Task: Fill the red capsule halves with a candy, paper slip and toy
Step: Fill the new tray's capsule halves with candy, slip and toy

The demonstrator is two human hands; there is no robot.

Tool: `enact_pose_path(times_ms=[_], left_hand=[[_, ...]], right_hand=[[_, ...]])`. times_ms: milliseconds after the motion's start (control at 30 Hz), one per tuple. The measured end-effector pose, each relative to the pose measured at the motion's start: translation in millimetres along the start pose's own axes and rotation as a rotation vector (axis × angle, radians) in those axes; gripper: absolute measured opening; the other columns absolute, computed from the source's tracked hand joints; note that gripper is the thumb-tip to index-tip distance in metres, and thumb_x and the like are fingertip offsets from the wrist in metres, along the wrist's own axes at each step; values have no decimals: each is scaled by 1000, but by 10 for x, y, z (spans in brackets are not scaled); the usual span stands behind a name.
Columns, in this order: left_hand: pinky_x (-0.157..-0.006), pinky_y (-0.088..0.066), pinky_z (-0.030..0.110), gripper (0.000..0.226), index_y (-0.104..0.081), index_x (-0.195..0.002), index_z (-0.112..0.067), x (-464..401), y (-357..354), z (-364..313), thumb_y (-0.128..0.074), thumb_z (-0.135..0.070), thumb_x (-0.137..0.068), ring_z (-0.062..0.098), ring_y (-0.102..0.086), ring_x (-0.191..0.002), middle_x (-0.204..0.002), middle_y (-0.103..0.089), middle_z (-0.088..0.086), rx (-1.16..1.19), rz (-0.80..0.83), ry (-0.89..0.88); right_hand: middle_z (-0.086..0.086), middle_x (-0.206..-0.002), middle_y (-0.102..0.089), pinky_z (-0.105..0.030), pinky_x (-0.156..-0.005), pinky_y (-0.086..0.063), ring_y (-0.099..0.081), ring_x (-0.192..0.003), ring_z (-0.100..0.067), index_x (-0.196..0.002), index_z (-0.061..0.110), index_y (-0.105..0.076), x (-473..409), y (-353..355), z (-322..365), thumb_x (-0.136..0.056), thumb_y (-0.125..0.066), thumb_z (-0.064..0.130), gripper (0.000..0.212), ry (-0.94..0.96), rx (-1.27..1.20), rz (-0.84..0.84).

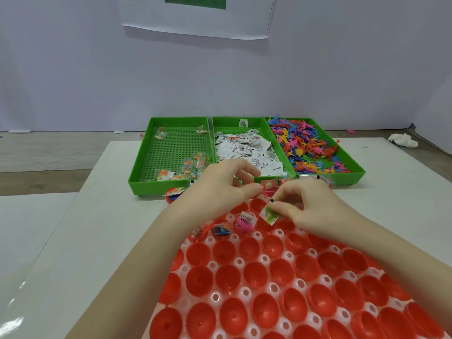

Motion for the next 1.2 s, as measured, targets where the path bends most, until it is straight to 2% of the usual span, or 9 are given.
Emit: enact_pose_path(times_ms=[400, 600, 733, 800, 867, 967, 1067, 1133, 1200], left_hand=[[-67, -43, 11, 22, -63, -103, -22, -23, 37, 100, -64, -32, -83, -2, -57, -78, -88, -62, -13, -104, -58, -62], [-63, -43, 5, 4, -66, -86, -28, -48, 321, 256, -62, -28, -84, -1, -60, -71, -80, -64, -18, 36, -370, -39], [-78, -42, 23, 10, -67, -91, -20, -40, 568, 611, -58, -23, -89, 6, -58, -82, -92, -67, -4, -28, -671, 106], [-82, -40, 30, 25, -66, -103, -13, -46, 619, 779, -49, -29, -94, 22, -59, -98, -103, -66, 7, -203, -641, 201], [-80, -38, 37, 41, -62, -104, -9, -57, 597, 874, -31, -36, -99, 33, -55, -106, -100, -63, 14, -436, -481, 288], [-96, -32, 38, 57, -52, -124, -13, -92, 495, 946, -8, -40, -98, 27, -44, -126, -119, -58, 14, -722, -221, 350], [-74, -39, 33, 56, -64, -107, -15, -96, 514, 988, -23, -50, -96, 27, -56, -94, -92, -64, 9, -633, -223, 374], [-62, -37, 31, 45, -68, -82, -11, -70, 582, 990, -44, -46, -92, 26, -54, -75, -69, -61, 6, -521, -315, 353], [-66, -39, 30, 26, -70, -79, -12, -61, 637, 997, -57, -32, -89, 22, -55, -76, -75, -65, 4, -420, -384, 322]], right_hand=[[5, -76, -72, -4, -64, -38, -55, -64, 4, -97, 18, -72, -2, -55, 17, -76, -73, 15, 21, 238, 150, 48], [16, -87, -67, -11, -68, -43, -57, -75, 5, -106, 29, -68, 3, 58, -5, -72, -72, 45, 38, 233, 180, 46], [25, -70, -66, -8, -60, -41, -58, -68, 5, -85, 35, -72, -9, 282, -29, -63, -67, 51, 28, 201, 34, 2], [19, -68, -68, -7, -59, -42, -60, -64, 4, -72, 33, -71, -156, 461, -181, -72, -70, 35, 2, 141, -135, -190], [9, -78, -71, -17, -73, -47, -64, -80, -5, -78, 23, -71, -382, 607, -446, -82, -66, 22, 6, 22, -183, -370], [-10, -118, -63, -28, -93, -40, -56, -111, -21, -116, 8, -63, -679, 646, -810, -87, -63, 21, 31, -211, 12, -173], [-10, -127, -58, -26, -91, -37, -52, -114, -21, -121, 8, -61, -809, 584, -1006, -82, -69, 25, 43, -301, 108, 14], [-11, -113, -65, -25, -82, -38, -56, -99, -19, -107, 8, -69, -861, 588, -1044, -77, -74, 24, 34, -291, 112, -41], [-10, -96, -70, -26, -72, -40, -59, -82, -17, -94, 8, -73, -886, 586, -1021, -72, -78, 21, 26, -257, 150, -93]])
Point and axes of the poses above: each hand's wrist, its own x-axis away from the middle knuckle, its own y-axis out of the back of the hand, z = x × y, the point moved 1 cm from there along -x, towards the middle knuckle
